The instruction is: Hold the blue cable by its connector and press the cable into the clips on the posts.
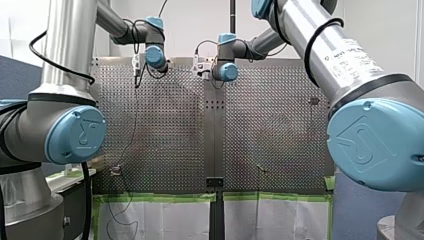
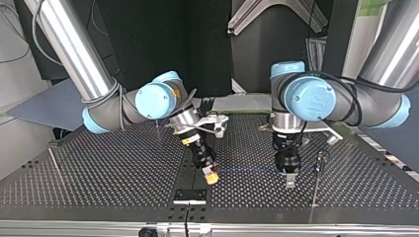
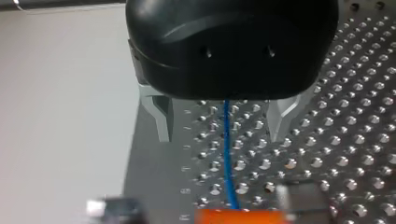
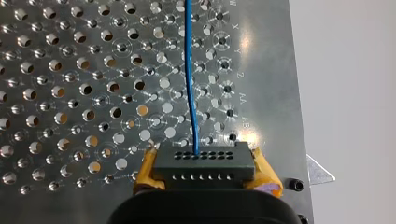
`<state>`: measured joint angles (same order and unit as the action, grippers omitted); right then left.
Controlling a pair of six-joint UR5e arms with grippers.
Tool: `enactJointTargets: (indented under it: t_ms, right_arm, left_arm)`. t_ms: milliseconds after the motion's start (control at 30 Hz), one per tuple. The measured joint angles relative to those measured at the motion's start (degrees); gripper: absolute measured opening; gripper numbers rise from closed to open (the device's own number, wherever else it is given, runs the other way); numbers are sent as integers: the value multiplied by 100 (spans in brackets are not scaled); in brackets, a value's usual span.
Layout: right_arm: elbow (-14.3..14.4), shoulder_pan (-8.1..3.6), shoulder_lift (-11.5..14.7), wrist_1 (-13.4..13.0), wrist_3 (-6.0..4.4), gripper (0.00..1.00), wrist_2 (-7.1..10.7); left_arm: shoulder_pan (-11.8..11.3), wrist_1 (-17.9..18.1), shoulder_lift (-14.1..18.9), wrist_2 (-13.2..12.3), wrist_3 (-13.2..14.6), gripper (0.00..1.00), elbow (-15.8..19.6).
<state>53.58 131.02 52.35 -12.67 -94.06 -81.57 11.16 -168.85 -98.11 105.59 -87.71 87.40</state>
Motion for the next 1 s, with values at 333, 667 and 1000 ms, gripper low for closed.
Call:
enactJointTargets:
  t_ms: [333,667,1000]
  right_arm:
    - [0,-10,0,5,1,0,0]
    - [0,-10,0,9,3,0,1]
    - [0,-8,0,26,7,0,3]
  left_arm:
    - [-14,-23,-69,72,-9,100,-48]
    - [-31,3,-71,178,-5,100,-51]
    - [-17,94,-71,435,6,42,-50]
